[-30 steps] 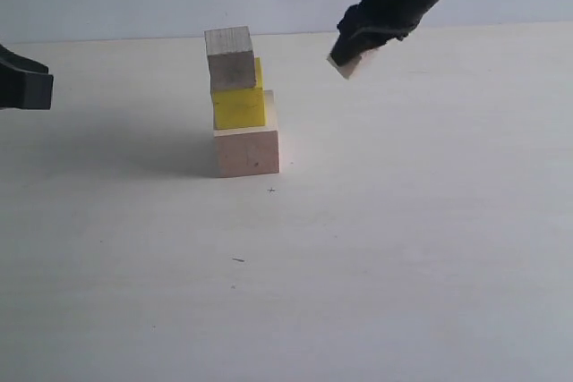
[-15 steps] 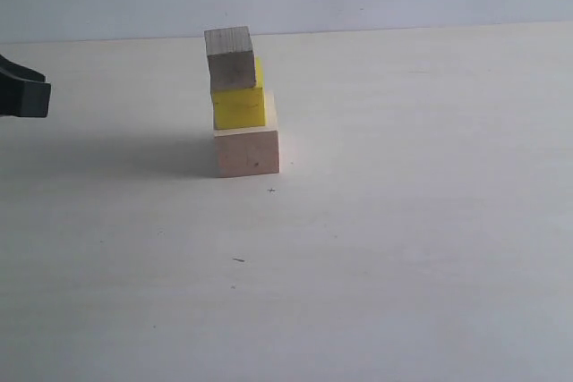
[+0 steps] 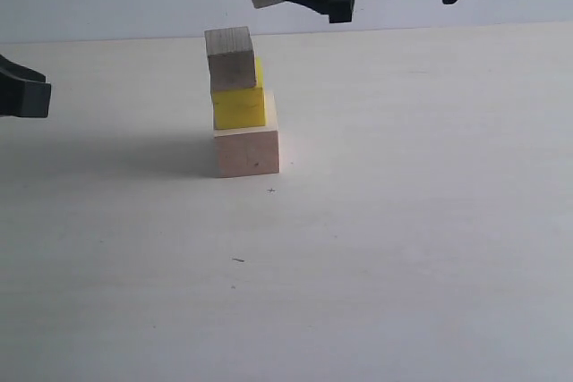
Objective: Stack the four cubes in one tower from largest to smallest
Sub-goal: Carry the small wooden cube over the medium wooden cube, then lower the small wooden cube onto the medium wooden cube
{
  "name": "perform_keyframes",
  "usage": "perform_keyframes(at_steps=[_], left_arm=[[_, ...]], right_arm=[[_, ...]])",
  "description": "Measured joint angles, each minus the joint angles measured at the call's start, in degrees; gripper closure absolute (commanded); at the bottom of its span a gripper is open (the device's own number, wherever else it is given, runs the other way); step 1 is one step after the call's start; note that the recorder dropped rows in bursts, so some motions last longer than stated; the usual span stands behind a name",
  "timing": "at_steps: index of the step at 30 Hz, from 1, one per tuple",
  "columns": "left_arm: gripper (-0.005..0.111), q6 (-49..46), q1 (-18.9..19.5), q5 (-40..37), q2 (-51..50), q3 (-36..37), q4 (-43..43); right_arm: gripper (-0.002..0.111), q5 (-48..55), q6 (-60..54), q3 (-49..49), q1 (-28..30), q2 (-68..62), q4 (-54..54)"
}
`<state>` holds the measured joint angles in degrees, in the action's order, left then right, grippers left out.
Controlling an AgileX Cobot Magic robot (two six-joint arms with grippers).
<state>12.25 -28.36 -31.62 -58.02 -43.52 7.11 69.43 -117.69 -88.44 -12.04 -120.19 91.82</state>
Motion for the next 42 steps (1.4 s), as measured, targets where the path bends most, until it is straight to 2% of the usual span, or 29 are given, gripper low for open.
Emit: perform_keyframes(at_steps=[5,15,24,42], left_arm=[[0.107,0.0,0.0,0.0,0.0,0.0,0.0],[0.107,0.0,0.0,0.0,0.0,0.0,0.0],[0.107,0.0,0.0,0.1,0.0,0.0,0.0],[0.107,0.0,0.0,0.2,0.0,0.1,0.0]], right_arm=[[0.108,0.0,-2.1,0.0,-2.4,0.0,0.8],[0.108,0.0,-1.7,0.0,-2.9,0.0,1.7],[0.108,0.2,-2.1,0.0,-6.7,-0.9,1.5],[0.108,0.0,-2.2,-2.4,-5.8,-5.2,3.6]])
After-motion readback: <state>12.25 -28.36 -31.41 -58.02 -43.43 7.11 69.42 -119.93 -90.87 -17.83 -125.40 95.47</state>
